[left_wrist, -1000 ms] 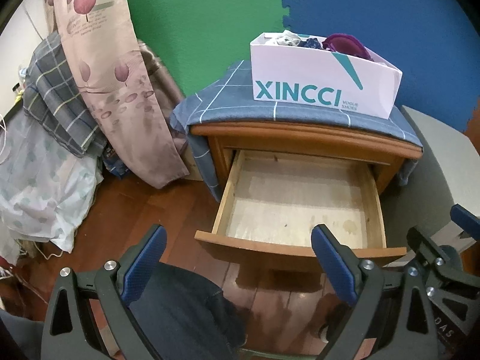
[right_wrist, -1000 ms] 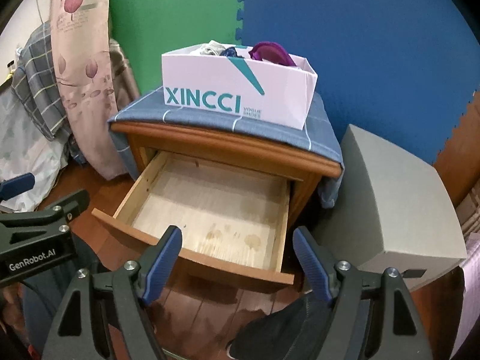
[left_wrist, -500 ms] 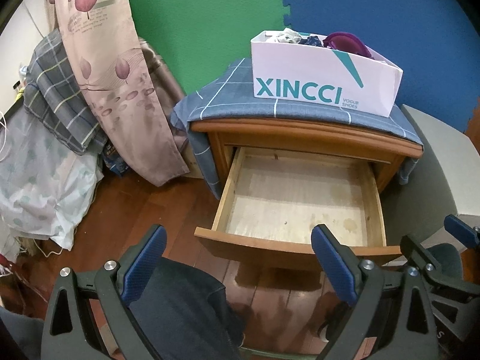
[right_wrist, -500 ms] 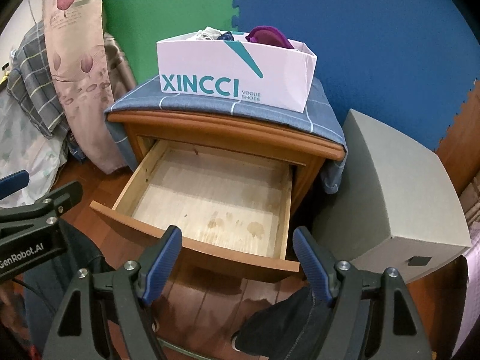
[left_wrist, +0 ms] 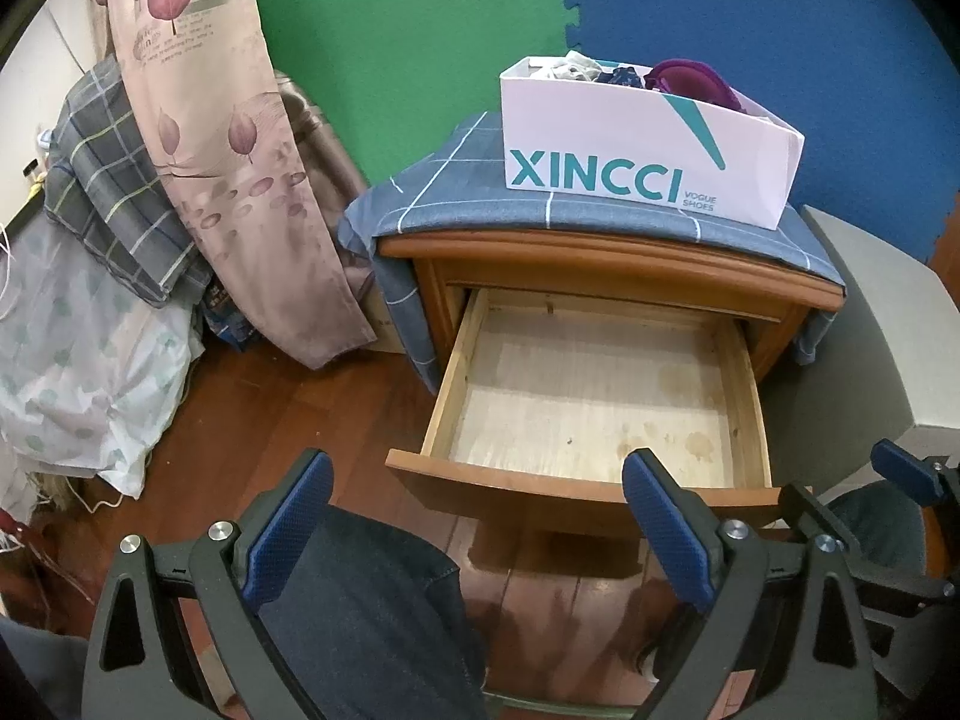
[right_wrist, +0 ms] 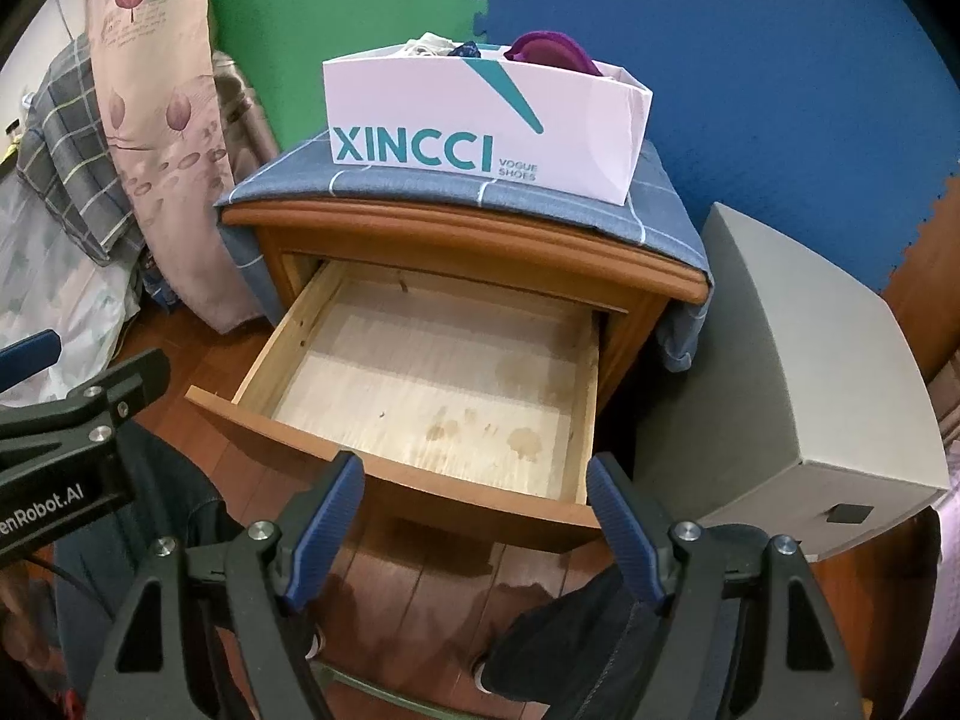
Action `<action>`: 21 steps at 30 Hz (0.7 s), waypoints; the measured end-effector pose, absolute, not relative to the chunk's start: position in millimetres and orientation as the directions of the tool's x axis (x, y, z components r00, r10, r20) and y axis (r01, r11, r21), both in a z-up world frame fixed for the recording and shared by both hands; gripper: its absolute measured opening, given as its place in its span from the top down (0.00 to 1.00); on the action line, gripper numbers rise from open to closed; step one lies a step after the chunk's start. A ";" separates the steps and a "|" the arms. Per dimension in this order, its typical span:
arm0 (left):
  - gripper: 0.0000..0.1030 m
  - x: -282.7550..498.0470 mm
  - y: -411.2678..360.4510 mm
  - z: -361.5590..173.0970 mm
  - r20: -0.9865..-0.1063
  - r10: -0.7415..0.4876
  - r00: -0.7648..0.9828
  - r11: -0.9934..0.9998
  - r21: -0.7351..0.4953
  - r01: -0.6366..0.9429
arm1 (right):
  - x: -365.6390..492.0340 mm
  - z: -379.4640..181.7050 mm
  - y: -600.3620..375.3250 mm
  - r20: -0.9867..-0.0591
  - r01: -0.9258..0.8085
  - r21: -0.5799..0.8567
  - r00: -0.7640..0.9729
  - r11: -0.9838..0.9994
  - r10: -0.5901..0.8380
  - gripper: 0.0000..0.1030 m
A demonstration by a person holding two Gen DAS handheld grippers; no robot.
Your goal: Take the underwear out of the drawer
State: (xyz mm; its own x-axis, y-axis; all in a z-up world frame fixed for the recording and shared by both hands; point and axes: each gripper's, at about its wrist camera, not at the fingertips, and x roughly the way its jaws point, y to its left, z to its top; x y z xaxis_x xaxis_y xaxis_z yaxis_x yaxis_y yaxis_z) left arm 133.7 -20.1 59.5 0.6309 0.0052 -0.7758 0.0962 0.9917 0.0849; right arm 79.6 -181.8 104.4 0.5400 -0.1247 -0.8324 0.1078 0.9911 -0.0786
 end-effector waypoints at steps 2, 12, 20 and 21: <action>0.07 133.8 -20.0 59.7 -0.776 0.006 0.631 0.992 0.085 0.095 | 80.5 103.7 -180.2 -0.835 0.102 -0.082 0.536 0.991 -0.124 0.24; 0.07 133.7 -17.3 56.3 -0.778 0.011 0.628 0.993 0.082 0.085 | 82.0 102.1 -177.4 -0.836 0.095 -0.086 0.534 0.992 -0.124 0.24; 0.07 135.2 -18.6 54.6 -0.785 0.011 0.620 0.993 0.080 0.085 | 82.4 94.6 -176.1 -0.846 0.088 -0.081 0.521 0.993 -0.116 0.24; 0.07 134.9 -18.5 54.4 -0.785 0.012 0.620 0.993 0.081 0.084 | 82.6 94.1 -176.0 -0.847 0.087 -0.081 0.519 0.993 -0.115 0.24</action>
State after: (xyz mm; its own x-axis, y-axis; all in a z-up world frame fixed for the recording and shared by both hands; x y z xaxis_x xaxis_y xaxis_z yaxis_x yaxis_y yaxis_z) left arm 134.9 -18.5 54.4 0.6195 0.0118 -0.7849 0.0837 0.9932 0.0811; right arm 82.6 -176.0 94.1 0.5193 -0.1147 -0.8469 0.0873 0.9929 -0.0809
